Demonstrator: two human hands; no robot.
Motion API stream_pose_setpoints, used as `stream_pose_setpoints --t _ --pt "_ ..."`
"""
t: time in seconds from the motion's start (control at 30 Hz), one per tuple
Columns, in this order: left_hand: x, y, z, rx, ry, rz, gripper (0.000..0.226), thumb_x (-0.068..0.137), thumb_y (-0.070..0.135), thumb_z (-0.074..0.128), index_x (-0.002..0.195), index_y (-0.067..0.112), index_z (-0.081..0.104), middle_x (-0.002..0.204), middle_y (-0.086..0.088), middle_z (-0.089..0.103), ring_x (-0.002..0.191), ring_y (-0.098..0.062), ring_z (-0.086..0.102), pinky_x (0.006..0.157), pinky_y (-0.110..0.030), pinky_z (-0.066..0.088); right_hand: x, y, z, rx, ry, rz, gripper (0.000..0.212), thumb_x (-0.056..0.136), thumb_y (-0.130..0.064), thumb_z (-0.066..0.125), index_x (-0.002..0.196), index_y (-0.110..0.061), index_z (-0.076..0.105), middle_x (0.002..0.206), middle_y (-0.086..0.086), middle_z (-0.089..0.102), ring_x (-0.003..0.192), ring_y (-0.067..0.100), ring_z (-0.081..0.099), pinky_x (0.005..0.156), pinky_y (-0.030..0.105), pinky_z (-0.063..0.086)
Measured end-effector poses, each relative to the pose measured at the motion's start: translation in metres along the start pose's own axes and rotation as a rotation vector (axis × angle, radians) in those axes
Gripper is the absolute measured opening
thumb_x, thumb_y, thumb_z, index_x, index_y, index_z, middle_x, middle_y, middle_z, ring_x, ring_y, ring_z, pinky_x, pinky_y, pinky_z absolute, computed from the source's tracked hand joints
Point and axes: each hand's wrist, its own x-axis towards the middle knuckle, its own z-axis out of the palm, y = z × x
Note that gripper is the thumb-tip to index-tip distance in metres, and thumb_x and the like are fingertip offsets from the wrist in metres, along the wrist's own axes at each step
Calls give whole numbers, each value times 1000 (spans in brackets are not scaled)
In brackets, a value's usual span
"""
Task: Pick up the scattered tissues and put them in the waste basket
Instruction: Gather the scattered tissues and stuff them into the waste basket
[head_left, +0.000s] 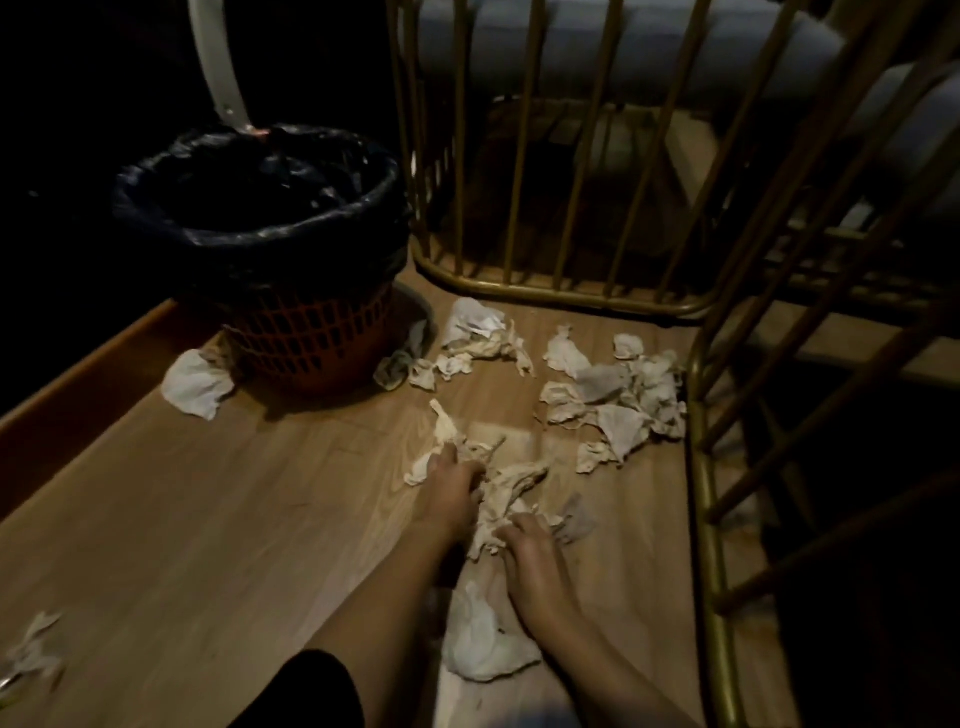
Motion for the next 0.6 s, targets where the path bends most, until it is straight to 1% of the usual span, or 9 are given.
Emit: stream_pose_setpoints --t 0.07,0.1,0.2,0.3,0.4,0.47,0.5,0.57,0.6 --pt "0 2 1 -1 67 31 12 77 4 57 88 6 63 107 -19 57 100 -35 53 77 -37 46 2 4 -8 98 37 0 22 77 3 50 85 -5 70 92 17 66 90 33 61 74 18 34" --pt "-2 2 1 -9 82 32 10 75 -1 55 79 2 63 98 -20 60 93 -35 56 69 -34 43 4 5 -15 140 63 14 22 76 7 53 83 -3 70 88 17 67 86 32 62 71 12 33" --pt "-11 4 -11 -76 154 39 13 71 -5 54 72 0 65 82 -20 65 79 -32 59 61 -26 33 17 5 -43 223 190 55 22 75 12 57 83 -4 71 86 14 69 82 21 61 67 0 31" --pt "-30 7 -31 -121 163 151 14 72 -3 56 77 6 66 80 -13 65 75 -24 58 63 -27 36 30 11 -64 176 235 74 22 78 3 59 90 -12 69 94 7 67 93 20 55 72 14 28" --pt "-62 8 -41 -111 -36 289 29 75 5 58 103 14 58 90 -8 64 82 -21 59 67 -26 43 37 20 -71 61 123 133 41 80 -12 62 114 -34 56 117 3 54 111 29 39 93 35 35" --pt "-86 9 -38 -81 -205 326 54 78 17 59 128 22 39 106 -8 58 95 -21 56 79 -29 49 41 20 -73 -24 -60 270 68 80 -26 66 132 -51 29 141 8 31 128 38 24 101 56 35" --pt "-97 9 -34 -41 -269 312 68 77 25 60 137 27 27 113 -8 52 102 -22 52 85 -32 49 44 20 -71 -66 -165 338 79 79 -34 68 135 -55 16 152 6 14 135 42 12 104 62 31" --pt "-116 12 -23 35 -344 250 93 69 44 65 142 34 9 125 -7 40 113 -23 42 94 -37 46 52 17 -65 -134 -313 401 88 79 -45 67 138 -57 3 158 -2 -11 141 43 -7 107 65 23" --pt "-124 15 -18 63 -358 225 100 64 51 67 142 34 7 128 -6 36 116 -24 38 97 -39 45 55 14 -60 -155 -346 410 86 80 -47 65 139 -55 2 158 -4 -13 141 42 -8 106 65 22"
